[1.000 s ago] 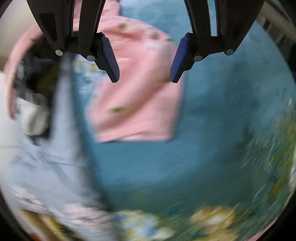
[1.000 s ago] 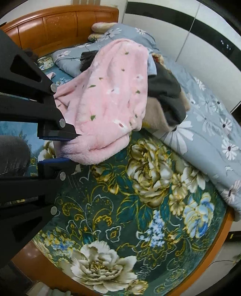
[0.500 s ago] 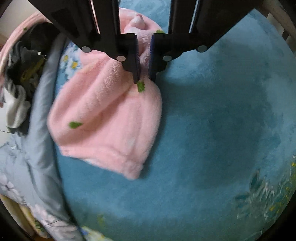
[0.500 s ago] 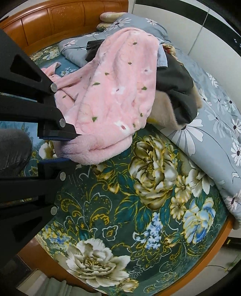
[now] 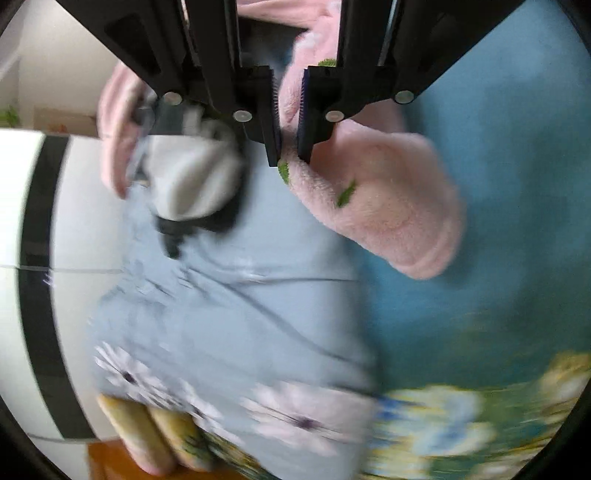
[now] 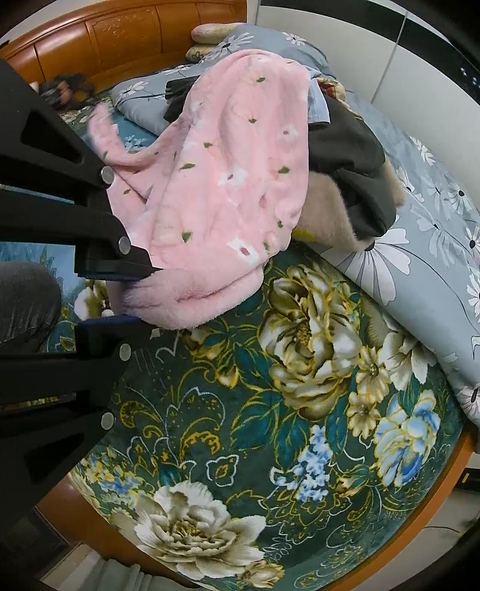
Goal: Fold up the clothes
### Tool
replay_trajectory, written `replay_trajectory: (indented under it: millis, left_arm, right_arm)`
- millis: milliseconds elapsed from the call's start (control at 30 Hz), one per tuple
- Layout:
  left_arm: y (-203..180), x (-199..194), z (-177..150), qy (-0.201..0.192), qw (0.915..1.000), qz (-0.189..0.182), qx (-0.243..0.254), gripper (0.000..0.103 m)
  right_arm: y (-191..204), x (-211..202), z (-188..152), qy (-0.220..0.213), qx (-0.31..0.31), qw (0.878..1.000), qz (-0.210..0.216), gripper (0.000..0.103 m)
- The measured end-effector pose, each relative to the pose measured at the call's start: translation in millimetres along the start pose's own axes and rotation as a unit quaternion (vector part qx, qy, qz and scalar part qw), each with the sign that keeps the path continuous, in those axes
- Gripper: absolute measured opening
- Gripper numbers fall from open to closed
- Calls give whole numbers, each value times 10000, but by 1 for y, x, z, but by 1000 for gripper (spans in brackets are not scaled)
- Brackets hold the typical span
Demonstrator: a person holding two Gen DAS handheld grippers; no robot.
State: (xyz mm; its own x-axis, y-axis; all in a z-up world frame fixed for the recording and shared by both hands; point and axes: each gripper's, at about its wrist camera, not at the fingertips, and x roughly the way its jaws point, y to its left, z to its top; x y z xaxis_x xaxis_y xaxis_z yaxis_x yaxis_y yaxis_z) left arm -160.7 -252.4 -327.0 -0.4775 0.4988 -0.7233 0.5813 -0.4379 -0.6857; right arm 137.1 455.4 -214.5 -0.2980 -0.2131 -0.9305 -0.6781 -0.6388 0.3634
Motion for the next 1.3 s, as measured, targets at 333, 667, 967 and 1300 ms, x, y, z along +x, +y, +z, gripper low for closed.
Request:
replay_trajectory:
  millis: [333, 667, 967, 1300]
  left_arm:
    - [28, 22, -14, -25, 9970, 731, 248, 60]
    - [79, 64, -22, 57, 9947, 913, -465, 61]
    - [56, 64, -25, 84, 9897, 1426, -91, 10]
    - [27, -81, -9, -651, 9924, 872, 571, 8]
  right_arm:
    - [-2, 5, 10, -32, 137, 9999, -13, 16]
    - [-4, 19, 15, 128, 183, 9996, -175, 16]
    - [3, 19, 17, 31, 156, 9992, -359, 16]
    - [27, -28, 23, -634, 53, 9979, 71, 15]
